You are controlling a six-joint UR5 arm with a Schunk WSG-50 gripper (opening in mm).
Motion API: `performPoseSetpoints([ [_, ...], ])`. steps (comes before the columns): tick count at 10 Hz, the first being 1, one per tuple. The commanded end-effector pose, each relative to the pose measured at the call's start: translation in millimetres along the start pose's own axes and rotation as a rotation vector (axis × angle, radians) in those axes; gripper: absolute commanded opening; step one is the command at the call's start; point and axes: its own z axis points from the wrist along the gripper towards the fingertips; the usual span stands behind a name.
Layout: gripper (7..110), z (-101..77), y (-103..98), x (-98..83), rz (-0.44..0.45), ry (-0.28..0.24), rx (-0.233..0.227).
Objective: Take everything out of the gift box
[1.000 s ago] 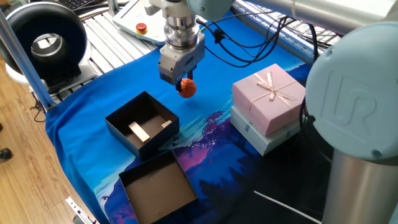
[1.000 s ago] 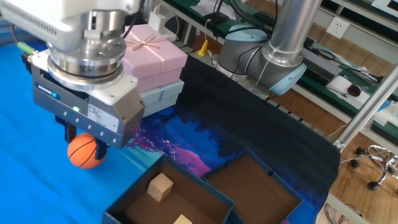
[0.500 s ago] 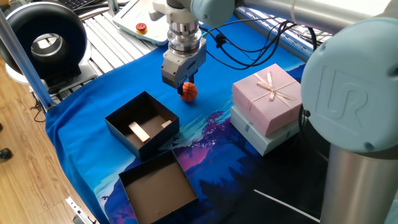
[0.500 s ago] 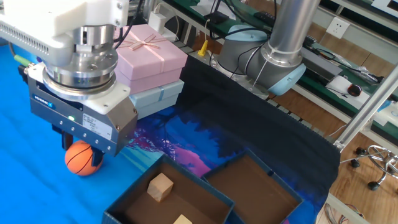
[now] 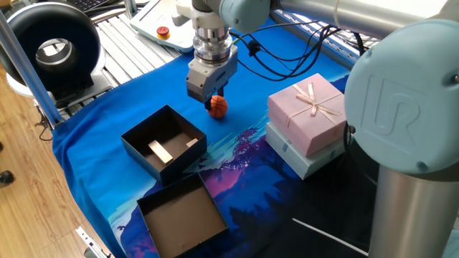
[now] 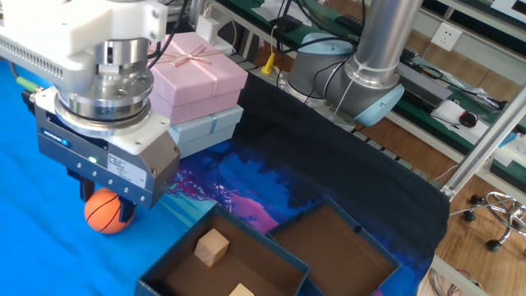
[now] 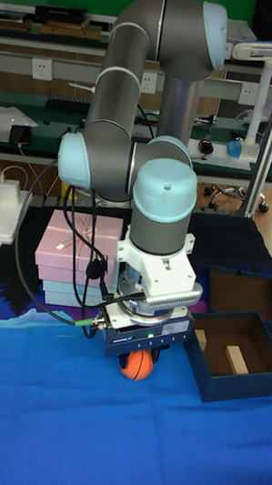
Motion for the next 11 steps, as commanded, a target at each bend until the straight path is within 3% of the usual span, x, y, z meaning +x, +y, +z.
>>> performPoseSetpoints([
  [1,7,-0.3,2.5,-2.6,-0.012,-0.008,-0.017],
  [3,7,-2.4,1.8,-3.5,-0.043,-0.007,-0.020],
  [4,22,-4.3,2.5,-4.4,-0.048,-0.005,-0.024],
  [6,22,-5.8,5.3,-5.4,-0.064,-0.005,-0.035],
  [7,44,-5.4,5.6,-5.8,-0.069,-0.006,-0.038],
  [10,44,-2.9,3.7,-6.8,-0.084,-0.008,-0.037],
  [11,66,-3.0,2.9,-6.6,-0.087,-0.008,-0.036],
])
